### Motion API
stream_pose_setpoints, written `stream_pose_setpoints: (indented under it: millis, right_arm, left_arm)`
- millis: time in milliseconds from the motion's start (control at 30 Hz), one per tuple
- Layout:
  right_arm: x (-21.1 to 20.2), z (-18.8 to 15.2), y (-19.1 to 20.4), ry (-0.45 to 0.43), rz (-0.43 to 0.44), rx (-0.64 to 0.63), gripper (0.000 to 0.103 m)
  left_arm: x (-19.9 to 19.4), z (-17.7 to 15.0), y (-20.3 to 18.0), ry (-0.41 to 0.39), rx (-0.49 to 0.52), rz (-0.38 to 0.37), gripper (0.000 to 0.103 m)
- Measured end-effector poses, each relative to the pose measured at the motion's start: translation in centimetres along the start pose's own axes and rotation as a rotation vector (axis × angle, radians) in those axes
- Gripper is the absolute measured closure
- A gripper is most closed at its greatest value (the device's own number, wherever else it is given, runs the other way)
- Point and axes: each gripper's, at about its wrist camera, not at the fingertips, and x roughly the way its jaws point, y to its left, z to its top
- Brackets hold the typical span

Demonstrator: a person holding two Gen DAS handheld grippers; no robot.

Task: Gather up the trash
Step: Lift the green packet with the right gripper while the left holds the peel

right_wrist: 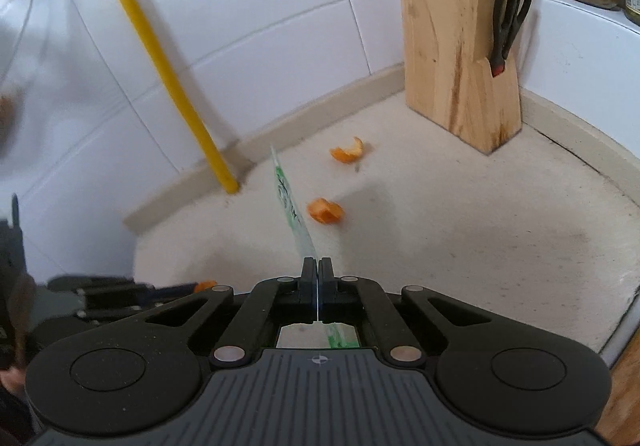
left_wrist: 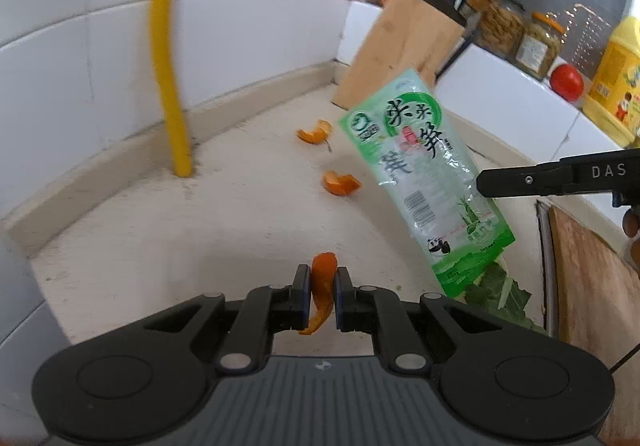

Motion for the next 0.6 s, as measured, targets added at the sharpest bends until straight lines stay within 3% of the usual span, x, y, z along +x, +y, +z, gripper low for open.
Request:
stream_pose_setpoints:
  millis: [300, 600]
  right_arm:
    - [-0.4, 1.0, 2.4, -0.059, 0.061, 0.041, 0.102]
    - [0.4, 0.0, 4.4, -0.033, 0.11, 0.066, 0.102]
  left_arm:
    - [-2.5, 0.1, 2.4, -0.052, -0.041, 0.032, 0.096]
    - [-4.2, -1.2, 4.1, -0.061, -0.074, 0.065, 0.096]
